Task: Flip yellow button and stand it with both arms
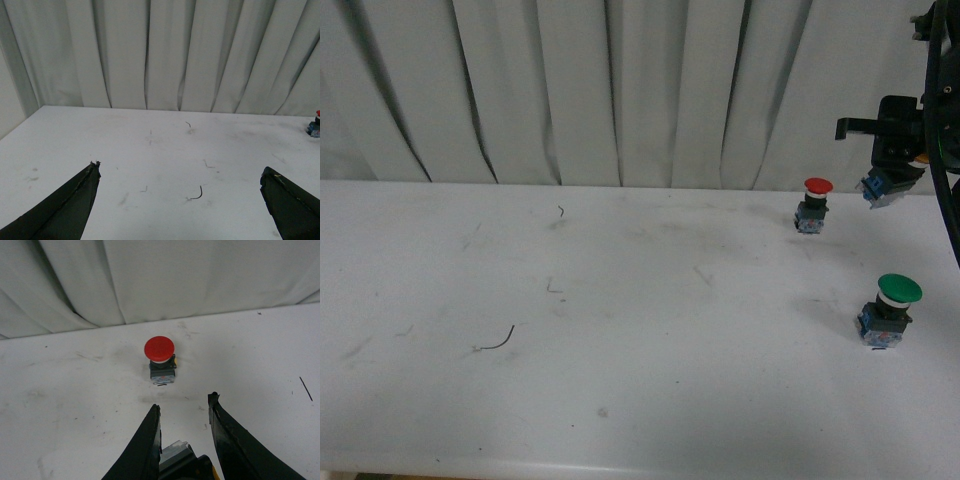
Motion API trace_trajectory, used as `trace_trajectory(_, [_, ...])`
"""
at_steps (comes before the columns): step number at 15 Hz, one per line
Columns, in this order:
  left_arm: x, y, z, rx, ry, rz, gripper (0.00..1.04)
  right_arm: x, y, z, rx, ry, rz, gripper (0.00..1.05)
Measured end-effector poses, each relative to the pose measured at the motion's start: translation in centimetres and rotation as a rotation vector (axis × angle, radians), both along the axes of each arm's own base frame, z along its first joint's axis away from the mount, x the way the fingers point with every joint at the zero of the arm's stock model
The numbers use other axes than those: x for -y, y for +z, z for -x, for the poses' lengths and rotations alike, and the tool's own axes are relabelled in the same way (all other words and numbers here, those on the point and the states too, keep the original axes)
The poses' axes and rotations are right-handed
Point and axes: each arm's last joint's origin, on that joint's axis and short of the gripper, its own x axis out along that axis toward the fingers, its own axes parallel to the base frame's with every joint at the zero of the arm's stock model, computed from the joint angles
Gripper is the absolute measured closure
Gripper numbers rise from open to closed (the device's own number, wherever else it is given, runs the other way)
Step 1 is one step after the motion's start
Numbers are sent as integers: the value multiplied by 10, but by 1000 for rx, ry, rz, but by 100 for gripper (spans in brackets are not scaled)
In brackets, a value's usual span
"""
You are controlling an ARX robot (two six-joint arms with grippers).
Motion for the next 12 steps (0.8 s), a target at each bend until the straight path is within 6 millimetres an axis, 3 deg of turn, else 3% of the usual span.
trace_trajectory(2, [0, 0, 0, 0, 0, 0, 7, 11, -15, -46, -139, -208, -109, 75])
trace_trajectory(3, [0, 0, 0, 0, 0, 0, 7, 11, -39, -62, -219, -258, -121, 75])
trace_trajectory(7, [0, 0, 0, 0, 0, 0, 7, 9, -69, -72, -311, -268, -105, 75])
trace_trajectory(12, [0, 0, 0, 0, 0, 0, 7, -12, -78, -86, -354, -253, -89, 75])
